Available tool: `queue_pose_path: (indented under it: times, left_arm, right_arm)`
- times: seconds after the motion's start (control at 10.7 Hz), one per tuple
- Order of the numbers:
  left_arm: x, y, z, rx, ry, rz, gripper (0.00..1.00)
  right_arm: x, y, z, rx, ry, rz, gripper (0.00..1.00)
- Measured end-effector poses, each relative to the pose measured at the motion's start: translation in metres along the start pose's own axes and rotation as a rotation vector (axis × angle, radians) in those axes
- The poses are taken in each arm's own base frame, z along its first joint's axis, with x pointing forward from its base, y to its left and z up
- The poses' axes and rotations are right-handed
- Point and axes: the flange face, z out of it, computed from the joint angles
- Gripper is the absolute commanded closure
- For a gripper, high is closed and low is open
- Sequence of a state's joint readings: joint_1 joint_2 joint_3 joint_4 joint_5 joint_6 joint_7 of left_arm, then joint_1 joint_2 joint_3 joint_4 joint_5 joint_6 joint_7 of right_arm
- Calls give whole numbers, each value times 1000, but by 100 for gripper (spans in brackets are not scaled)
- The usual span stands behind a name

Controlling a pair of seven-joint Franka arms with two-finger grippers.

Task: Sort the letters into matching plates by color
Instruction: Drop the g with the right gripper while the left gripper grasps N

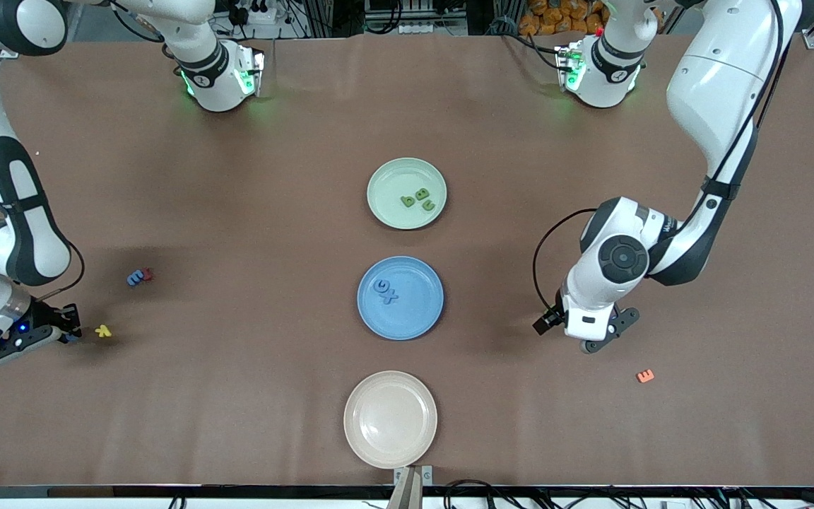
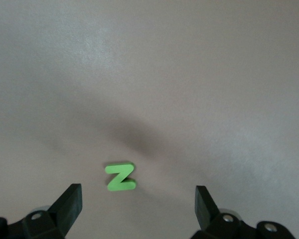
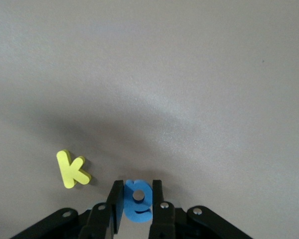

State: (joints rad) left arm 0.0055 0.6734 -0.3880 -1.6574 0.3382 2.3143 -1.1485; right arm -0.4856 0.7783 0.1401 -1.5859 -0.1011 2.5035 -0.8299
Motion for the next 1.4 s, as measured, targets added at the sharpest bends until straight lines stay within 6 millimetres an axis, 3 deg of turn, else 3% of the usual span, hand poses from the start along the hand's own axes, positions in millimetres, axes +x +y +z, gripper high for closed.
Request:
queue_pose_path:
  times: [0.28, 0.47, 0.56, 1.12, 1.4]
  left_arm:
    - [-2, -4, 17, -40, -8, -50, 0]
    - [-6, -11, 30, -51, -8, -68, 0]
    - [-8, -19, 42, -56, -7, -73, 0]
    - [-17, -32, 62, -50, -19, -74, 0]
    - [-19, -34, 67, -50, -19, -75, 0]
  right_arm:
    - [11, -5, -23, 21, -12, 43, 87]
    - [32, -24, -39, 52, -37, 117, 87]
    - [52, -43, -50, 63, -49, 149, 87]
    - [170, -187, -100, 200, 12, 392, 85]
    - [224, -298, -119, 212, -18, 531, 85]
